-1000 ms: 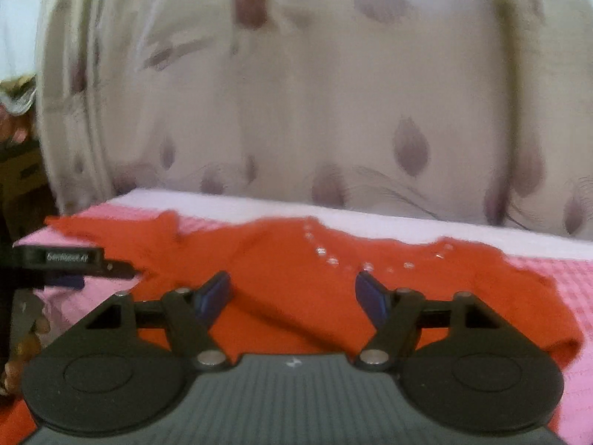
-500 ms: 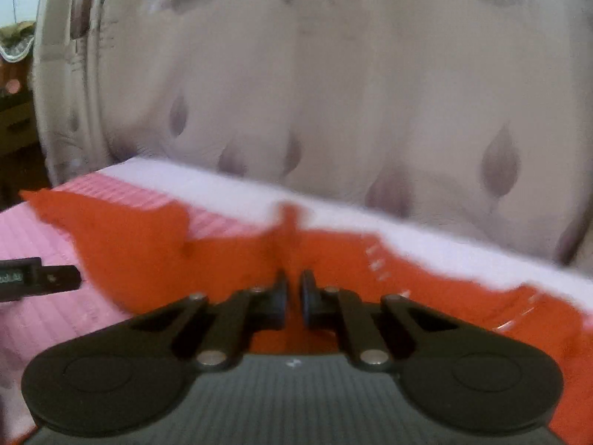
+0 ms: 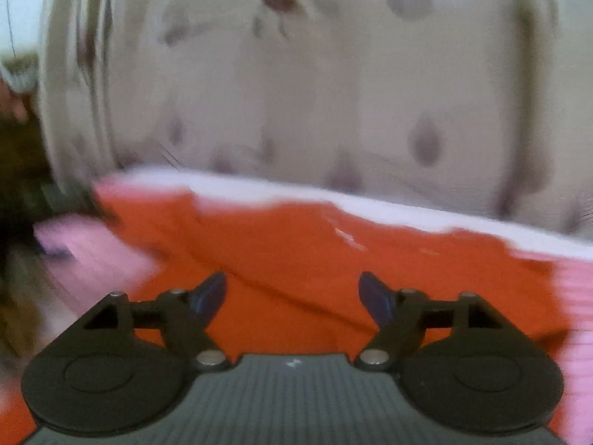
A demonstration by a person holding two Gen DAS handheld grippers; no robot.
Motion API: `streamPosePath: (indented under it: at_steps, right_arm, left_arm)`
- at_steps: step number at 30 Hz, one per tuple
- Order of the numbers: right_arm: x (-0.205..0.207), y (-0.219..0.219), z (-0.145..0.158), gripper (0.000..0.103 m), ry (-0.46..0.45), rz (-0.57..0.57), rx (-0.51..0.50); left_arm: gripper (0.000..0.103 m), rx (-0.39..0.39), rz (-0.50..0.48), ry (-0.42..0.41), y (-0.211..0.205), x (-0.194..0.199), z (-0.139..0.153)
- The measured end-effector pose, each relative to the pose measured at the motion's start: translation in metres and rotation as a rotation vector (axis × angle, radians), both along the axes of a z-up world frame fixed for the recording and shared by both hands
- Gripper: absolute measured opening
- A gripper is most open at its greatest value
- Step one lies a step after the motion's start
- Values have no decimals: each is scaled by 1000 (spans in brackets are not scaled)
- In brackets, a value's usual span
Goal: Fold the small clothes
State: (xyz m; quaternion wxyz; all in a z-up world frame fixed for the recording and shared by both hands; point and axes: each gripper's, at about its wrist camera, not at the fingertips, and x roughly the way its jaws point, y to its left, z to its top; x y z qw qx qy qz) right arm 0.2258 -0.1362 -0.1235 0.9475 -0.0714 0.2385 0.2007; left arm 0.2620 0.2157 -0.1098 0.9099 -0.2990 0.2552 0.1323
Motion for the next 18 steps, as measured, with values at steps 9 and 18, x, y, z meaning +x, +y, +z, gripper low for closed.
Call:
streamPosePath:
  at_steps: [9, 18]
  right_arm:
    - [10, -12, -20, 87, 136, -22, 43]
    - [4, -18, -17, 88, 110, -32, 77]
  left_arm:
    - [99, -129, 144, 117, 147, 24, 12]
    - [6, 47, 124, 245, 189, 101, 13]
